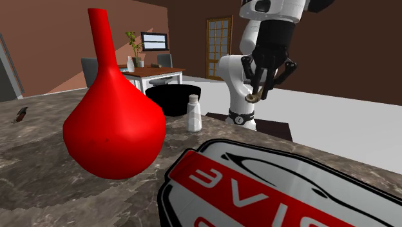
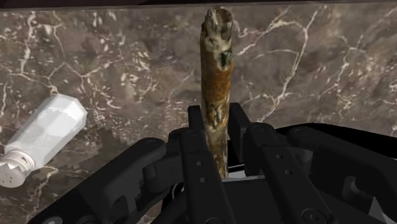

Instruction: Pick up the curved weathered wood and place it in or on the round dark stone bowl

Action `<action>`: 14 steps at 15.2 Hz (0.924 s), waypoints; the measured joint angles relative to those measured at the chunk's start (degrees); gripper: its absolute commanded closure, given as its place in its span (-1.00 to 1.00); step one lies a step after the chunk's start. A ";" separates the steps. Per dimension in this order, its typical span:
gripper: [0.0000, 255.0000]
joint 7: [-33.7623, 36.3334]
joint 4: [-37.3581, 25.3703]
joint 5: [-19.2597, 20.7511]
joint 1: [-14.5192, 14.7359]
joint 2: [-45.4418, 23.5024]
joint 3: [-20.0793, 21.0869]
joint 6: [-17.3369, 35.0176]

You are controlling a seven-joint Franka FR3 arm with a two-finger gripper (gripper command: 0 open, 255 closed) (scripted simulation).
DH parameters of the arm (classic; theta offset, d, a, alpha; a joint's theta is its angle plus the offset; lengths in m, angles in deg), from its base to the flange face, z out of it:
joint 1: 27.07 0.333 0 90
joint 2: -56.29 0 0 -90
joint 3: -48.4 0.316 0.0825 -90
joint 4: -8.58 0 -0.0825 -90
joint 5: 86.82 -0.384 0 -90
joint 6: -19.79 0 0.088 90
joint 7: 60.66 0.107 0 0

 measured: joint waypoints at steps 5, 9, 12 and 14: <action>1.00 -0.36 -3.39 0.63 -0.28 0.64 -0.89 -4.00; 1.00 -0.76 -6.34 1.23 -0.63 0.76 -1.66 -7.05; 1.00 -2.53 -6.20 2.30 -1.14 2.17 -3.63 -8.35; 1.00 -5.03 -4.27 3.71 -1.89 3.90 -6.13 -8.18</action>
